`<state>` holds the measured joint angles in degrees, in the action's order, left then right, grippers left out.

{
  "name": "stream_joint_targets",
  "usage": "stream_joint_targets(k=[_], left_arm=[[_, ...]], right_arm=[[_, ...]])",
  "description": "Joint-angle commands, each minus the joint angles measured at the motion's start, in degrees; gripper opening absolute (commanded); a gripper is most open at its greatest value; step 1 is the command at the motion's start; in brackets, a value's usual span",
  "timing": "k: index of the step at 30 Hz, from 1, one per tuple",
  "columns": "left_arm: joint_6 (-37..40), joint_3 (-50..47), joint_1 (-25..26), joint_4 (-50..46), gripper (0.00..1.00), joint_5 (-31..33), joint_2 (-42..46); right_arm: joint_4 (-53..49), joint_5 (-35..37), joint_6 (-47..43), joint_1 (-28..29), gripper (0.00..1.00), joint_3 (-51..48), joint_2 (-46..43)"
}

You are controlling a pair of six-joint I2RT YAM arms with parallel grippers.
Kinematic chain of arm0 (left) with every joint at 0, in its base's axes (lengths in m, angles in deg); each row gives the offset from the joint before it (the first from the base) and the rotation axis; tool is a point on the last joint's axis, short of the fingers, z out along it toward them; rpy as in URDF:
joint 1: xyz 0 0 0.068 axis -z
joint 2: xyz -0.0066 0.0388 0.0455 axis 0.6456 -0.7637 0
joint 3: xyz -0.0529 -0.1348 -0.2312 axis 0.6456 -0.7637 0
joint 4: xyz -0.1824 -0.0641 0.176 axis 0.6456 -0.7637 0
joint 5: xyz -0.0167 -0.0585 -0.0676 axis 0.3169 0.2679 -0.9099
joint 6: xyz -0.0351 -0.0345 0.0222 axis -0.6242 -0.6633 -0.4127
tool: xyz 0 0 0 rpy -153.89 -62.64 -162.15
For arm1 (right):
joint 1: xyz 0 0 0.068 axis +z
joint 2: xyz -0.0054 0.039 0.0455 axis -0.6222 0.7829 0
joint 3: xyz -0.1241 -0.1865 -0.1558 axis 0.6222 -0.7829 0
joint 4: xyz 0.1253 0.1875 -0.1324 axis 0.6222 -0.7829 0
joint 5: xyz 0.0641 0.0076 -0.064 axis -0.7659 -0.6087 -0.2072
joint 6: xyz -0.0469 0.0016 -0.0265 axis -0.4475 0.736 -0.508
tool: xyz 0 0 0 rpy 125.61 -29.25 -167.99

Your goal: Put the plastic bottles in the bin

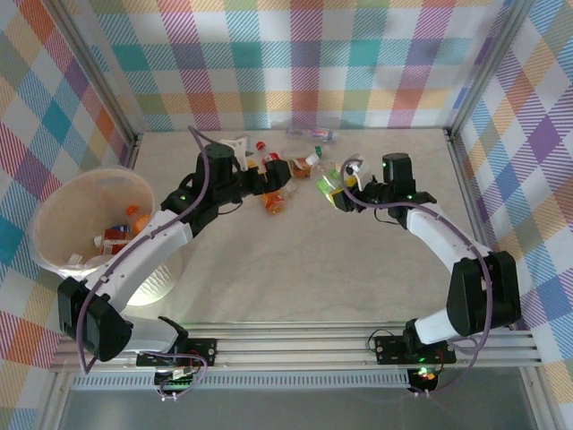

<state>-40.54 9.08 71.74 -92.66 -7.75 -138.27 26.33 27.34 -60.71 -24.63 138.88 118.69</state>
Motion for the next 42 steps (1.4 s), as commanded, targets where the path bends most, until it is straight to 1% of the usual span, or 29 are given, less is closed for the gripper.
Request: stream_joint_targets(k=[1, 3, 6, 11, 14, 18, 23, 25, 30, 34, 37, 40, 42], left_arm=[[-0.6, -1.4, 1.7, 8.5, 1.00, -6.3, -1.0], [-0.7, -1.5, 2.4, 9.8, 1.00, -7.5, -1.6], [-2.2, -1.6, 2.9, 10.6, 1.00, -8.0, -2.8], [-4.4, -2.1, 3.0, 12.6, 1.00, -8.4, -4.6], [-5.7, -2.3, 3.0, 15.0, 1.00, -10.3, -5.7], [-7.7, -2.2, 3.0, 17.7, 1.00, -13.1, -6.9], [-11.0, -2.2, 3.0, 22.7, 1.00, -18.6, -9.0], [-12.2, -2.4, 3.0, 25.1, 0.98, -20.7, -9.8], [-12.5, -2.2, 3.0, 26.2, 0.91, -22.0, -10.5], [-13.1, -2.5, 3.1, 28.4, 0.78, -23.6, -11.2], [-14.2, -3.3, 3.1, 32.6, 0.72, -26.4, -12.0], [-14.2, -3.1, 3.1, 33.3, 0.65, -27.3, -12.6], [-13.8, -2.6, 3.1, 32.9, 0.58, -27.4, -12.9]], right_arm=[[1.2, -12.5, 20.8, 0.5, 0.31, 0.9, -1.8], [3.7, -14.7, 25.9, 1.4, 0.33, -1.2, -2.6], [6.7, -15.0, 31.6, 2.5, 0.33, -3.8, -4.2], [16.4, -19.4, 39.7, 3.1, 0.35, -8.3, -7.0], [18.2, -22.2, 41.5, 3.5, 0.36, -8.9, -8.0], [20.6, -24.1, 43.8, 3.7, 0.37, -9.7, -9.2], [28.6, -25.7, 50.1, 4.0, 0.38, -10.9, -9.1], [30.3, -25.6, 51.1, 4.2, 0.38, -10.9, -9.0], [31.4, -25.5, 52.0, 4.7, 0.39, -10.2, -8.3], [32.9, -25.6, 53.7, 4.8, 0.40, -9.7, -7.6], [33.8, -25.9, 55.7, 4.9, 0.40, -9.1, -6.5], [34.6, -27.2, 57.2, 4.9, 0.41, -8.3, -5.5], [34.4, -27.7, 56.9, 5.0, 0.42, -8.2, -5.3]])
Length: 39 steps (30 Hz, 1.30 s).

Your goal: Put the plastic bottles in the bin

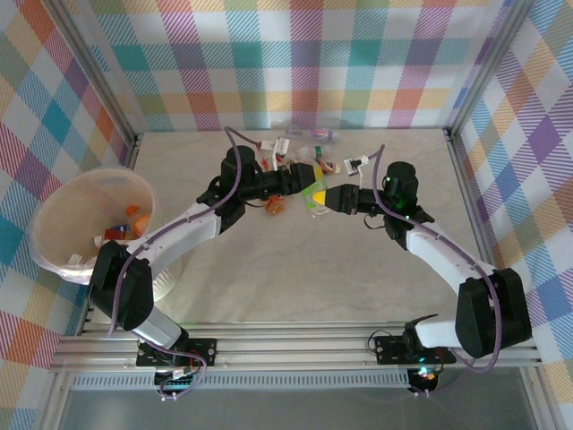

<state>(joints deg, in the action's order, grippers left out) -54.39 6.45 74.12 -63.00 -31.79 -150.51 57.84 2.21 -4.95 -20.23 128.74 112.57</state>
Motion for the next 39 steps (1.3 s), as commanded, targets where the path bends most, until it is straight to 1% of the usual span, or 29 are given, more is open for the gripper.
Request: stream_joint_targets(k=[1, 3, 4, 6, 8, 9, 13, 17, 21, 25, 29, 34, 39], left_arm=[[0.2, 0.1, 0.7, 3.1, 0.56, -3.2, -0.7], [0.5, 0.3, 0.7, 2.6, 0.52, -2.2, -0.5], [0.8, 0.2, 0.7, 2.2, 0.51, -1.3, -0.3], [1.8, -0.2, 0.7, 0.5, 0.48, 1.9, 0.8], [2.8, -0.6, 0.7, -2.0, 0.48, 6.0, 2.0], [3.7, -0.8, 0.7, -3.5, 0.48, 8.2, 2.7], [5.2, -1.4, 0.7, -7.4, 0.47, 14.9, 4.9], [6.6, -1.6, 0.7, -11.0, 0.47, 20.2, 7.3], [8.8, -1.3, 0.7, -17.9, 0.46, 27.9, 10.8], [10.7, -1.3, 0.7, -23.5, 0.47, 33.2, 14.9], [12.2, -0.8, 0.7, -28.5, 0.47, 36.9, 18.8], [15.0, 2.0, 0.6, -34.9, 0.47, 40.7, 23.1], [18.7, 9.6, 0.0, -48.6, 0.46, 48.5, 25.9]], right_arm=[[2.7, -2.7, 0.9, 0.6, 0.42, 1.8, 0.8], [1.9, -2.9, 0.4, 0.7, 0.47, 1.5, 0.6], [1.0, -2.7, 0.2, 0.6, 0.52, 1.5, 0.5], [-2.3, -2.2, -1.4, 0.6, 0.68, 2.0, 0.2], [-4.9, -1.9, -3.9, 0.5, 0.80, 2.2, -0.5], [-6.2, -1.5, -5.5, 0.6, 0.85, 2.1, -1.0], [-11.1, 2.3, -11.3, 0.6, 1.00, 1.6, -3.9], [-15.3, 9.0, -15.3, 0.6, 1.00, 0.9, -7.0], [-17.8, 16.1, -17.7, 0.6, 1.00, 0.0, -9.6], [-17.8, 21.7, -18.9, 0.6, 1.00, -1.3, -11.4], [-15.6, 24.7, -19.3, 0.6, 1.00, -2.8, -12.8], [-15.3, 27.5, -19.6, 0.6, 1.00, -3.6, -13.8], [-14.9, 28.4, -21.6, 0.6, 1.00, -4.1, -14.1]])
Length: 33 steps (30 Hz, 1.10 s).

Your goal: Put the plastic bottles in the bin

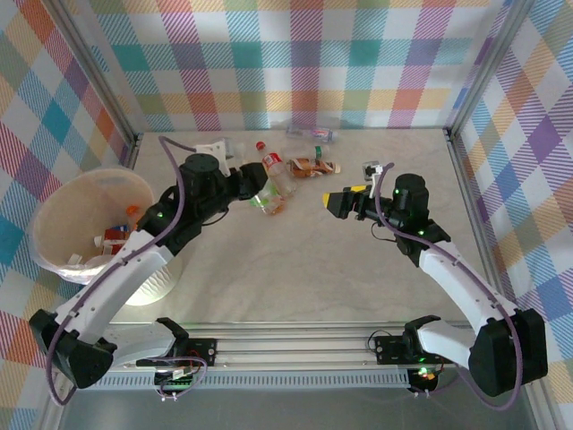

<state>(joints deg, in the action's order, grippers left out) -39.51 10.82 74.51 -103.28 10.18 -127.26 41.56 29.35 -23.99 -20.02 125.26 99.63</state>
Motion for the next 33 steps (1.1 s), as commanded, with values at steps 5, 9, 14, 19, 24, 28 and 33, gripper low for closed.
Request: stream_joint_targets(k=[5, 9, 14, 19, 24, 28, 33], left_arm=[[7.0, 12.6, -1.1, -16.2, 0.46, 10.3, 4.0], [9.5, 17.9, -1.4, -22.3, 0.46, 17.4, 4.6], [12.2, 26.0, -2.0, -30.6, 0.46, 32.7, 4.9], [13.8, 28.2, -5.7, -34.8, 0.47, 38.9, 5.4], [13.9, 27.6, -13.0, -38.6, 0.48, 42.6, 5.4], [13.9, 25.5, -25.4, -38.4, 0.48, 31.7, 5.7], [15.6, 25.0, -35.9, -39.6, 0.47, 28.4, 5.2]], right_arm=[[1.1, 1.0, -4.5, 0.4, 1.00, -0.5, -0.2], [1.3, 1.2, -4.4, 0.4, 1.00, -0.5, 0.6], [0.7, 1.8, -4.9, 0.3, 1.00, -0.1, 1.6], [0.4, 1.6, -4.2, 0.3, 1.00, 0.3, 2.9], [-0.3, 1.9, -3.6, 0.3, 1.00, 1.1, 4.0], [-1.0, 1.4, -3.4, 0.3, 1.00, 1.8, 5.4], [-1.4, 1.0, -2.7, 0.3, 1.00, 2.0, 6.4]])
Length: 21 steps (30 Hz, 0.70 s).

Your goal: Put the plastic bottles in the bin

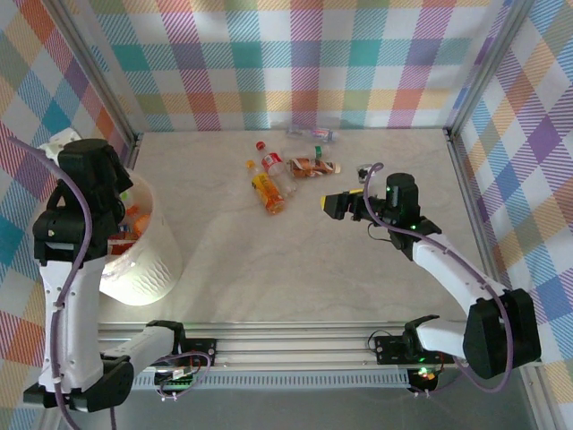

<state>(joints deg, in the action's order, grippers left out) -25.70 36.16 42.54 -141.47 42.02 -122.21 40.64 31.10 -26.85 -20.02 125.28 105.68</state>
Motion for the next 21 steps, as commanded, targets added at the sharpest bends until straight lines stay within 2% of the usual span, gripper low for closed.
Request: stream_joint_targets(k=[1, 6, 9, 18, 21], left_arm=[[1.9, -0.6, -6.1, -1.7, 0.48, -4.4, 0.2], [2.0, -3.8, -16.5, -1.5, 0.48, -8.7, 0.3], [3.0, -6.2, -20.9, -0.2, 0.47, -8.6, 0.4], [8.3, -9.4, -22.0, 1.3, 0.48, -0.2, -2.4], [13.9, -11.6, -22.0, 5.1, 0.48, 0.9, -2.5]], right_arm=[[-0.5, -0.8, 0.2, 0.3, 1.00, 1.9, 0.5], [-0.5, -0.7, -0.5, 0.3, 1.00, 1.8, 0.9], [-0.6, -0.8, -1.1, 0.3, 1.00, 2.0, 1.0], [-0.6, -0.9, -2.2, 0.3, 1.00, 2.0, 1.7], [-0.2, -1.6, -1.7, 0.3, 1.00, 2.3, 2.5]])
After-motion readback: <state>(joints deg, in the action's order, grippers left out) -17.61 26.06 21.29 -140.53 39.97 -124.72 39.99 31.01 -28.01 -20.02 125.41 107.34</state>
